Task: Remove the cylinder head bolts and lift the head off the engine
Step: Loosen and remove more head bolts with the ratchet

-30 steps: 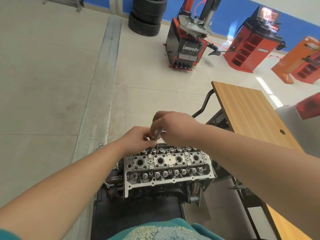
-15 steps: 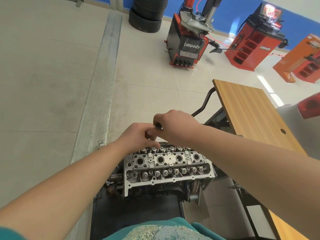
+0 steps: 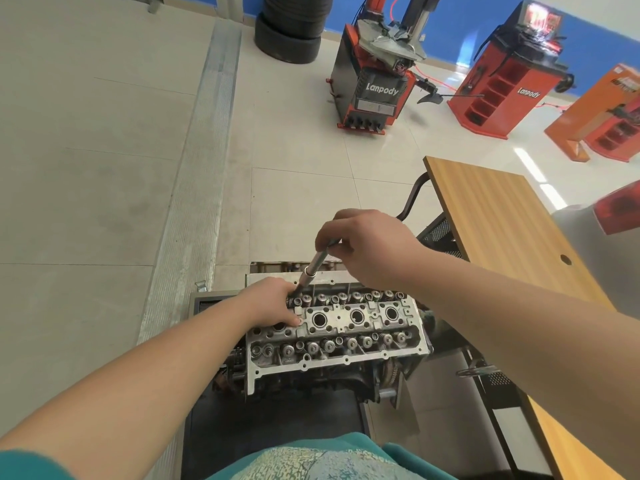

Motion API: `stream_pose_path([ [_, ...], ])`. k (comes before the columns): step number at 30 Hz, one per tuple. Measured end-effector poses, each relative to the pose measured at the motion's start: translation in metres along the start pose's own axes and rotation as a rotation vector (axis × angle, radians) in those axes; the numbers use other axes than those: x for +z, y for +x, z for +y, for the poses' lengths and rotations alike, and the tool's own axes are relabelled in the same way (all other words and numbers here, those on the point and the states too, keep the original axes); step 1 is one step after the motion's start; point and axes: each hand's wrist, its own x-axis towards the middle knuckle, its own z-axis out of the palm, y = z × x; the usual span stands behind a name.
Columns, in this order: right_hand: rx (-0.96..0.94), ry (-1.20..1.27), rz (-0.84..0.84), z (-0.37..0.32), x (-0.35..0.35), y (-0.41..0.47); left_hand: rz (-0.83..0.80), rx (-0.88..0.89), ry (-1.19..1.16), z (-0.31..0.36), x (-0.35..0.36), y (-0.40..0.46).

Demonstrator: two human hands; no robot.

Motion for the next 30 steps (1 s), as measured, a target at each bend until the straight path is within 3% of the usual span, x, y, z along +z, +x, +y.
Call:
stream_pose_path([
  [5,0.083,0.077,0.060,0.010,-0.006,-0.016,-0.012,-0.027,-0.028,-0.002,0.002,0.002],
  [14,0.349,0.532,0.263,0.050,0.020,-0.061,0.047,-0.029,-0.064,0.015,-0.004,-0.009],
  [17,0.389,0.673,0.253,0.067,0.037,-0.071,0.098,0.106,-0.244,0.052,-0.013,-0.020],
  [21,0.445,1.015,0.226,0.089,0.061,-0.084,0.004,0.209,-0.569,0.132,-0.009,-0.026],
  [26,0.540,1.336,0.260,0.153,0.080,-0.113,0.145,0.090,-0.519,0.195,0.030,0.005],
  [28,0.708,1.269,0.333,0.200,0.093,-0.130,0.133,0.038,-0.508,0.209,0.044,0.013],
  [30,0.907,1.002,0.390,0.254,0.110,-0.150,0.145,-0.005,-0.475,0.219,0.055,0.020],
])
